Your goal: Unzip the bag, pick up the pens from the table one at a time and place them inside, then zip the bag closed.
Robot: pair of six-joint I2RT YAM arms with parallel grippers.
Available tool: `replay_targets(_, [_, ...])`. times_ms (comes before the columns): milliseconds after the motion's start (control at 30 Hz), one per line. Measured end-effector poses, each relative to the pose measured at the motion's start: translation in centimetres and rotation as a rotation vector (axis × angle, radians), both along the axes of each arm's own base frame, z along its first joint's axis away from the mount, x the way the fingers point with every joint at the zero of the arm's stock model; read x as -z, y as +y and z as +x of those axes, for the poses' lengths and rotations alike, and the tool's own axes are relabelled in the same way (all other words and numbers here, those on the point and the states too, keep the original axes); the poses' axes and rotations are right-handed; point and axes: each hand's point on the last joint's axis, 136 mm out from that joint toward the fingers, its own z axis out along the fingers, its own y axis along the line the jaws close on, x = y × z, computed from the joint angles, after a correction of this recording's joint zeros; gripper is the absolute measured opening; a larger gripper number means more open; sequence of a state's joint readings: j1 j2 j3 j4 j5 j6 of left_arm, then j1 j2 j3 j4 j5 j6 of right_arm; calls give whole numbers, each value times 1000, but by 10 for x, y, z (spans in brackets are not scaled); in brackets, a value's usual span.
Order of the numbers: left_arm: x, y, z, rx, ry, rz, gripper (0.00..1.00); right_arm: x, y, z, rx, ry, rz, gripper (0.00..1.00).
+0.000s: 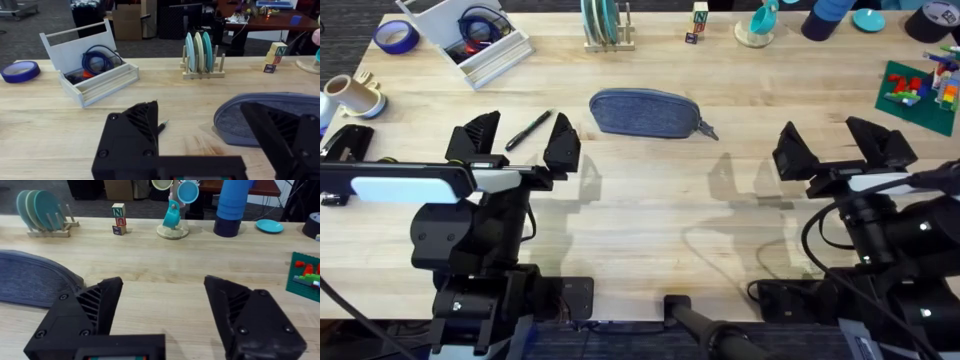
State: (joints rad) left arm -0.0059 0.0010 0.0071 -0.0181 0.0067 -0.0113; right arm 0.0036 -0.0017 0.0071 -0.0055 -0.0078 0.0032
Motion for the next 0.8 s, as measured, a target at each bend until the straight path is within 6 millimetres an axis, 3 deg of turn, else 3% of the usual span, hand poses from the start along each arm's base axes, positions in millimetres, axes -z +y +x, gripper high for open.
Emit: replay_targets(800, [0, 0, 0, 0, 0, 0, 993, -6, 1, 0, -2, -21, 40, 996])
